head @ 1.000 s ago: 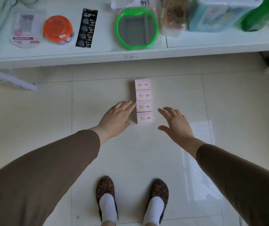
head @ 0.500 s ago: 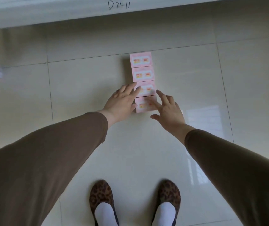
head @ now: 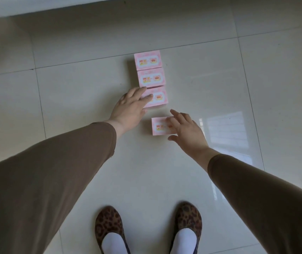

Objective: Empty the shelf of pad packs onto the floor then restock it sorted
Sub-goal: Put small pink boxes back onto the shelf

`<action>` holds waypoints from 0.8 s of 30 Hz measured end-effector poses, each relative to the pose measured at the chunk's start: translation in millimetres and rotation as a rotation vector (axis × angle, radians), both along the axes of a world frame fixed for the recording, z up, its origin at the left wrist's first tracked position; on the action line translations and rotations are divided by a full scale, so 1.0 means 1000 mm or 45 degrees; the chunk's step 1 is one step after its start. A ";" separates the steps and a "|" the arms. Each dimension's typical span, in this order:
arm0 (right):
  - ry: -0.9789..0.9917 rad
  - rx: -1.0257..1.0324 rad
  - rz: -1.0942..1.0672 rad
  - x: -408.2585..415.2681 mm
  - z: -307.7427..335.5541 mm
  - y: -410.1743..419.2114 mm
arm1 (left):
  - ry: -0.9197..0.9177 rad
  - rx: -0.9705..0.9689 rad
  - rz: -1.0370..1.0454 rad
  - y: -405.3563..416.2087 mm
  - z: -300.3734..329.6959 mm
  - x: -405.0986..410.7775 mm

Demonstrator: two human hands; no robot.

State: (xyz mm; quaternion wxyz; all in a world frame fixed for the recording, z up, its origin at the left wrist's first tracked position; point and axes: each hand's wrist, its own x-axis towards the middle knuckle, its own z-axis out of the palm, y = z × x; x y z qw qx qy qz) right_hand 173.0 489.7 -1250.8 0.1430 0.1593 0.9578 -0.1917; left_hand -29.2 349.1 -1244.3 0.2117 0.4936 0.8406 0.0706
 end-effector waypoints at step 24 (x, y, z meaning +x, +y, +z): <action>0.169 -0.133 -0.148 0.013 0.237 0.043 | 0.008 0.113 0.219 -0.006 0.223 0.001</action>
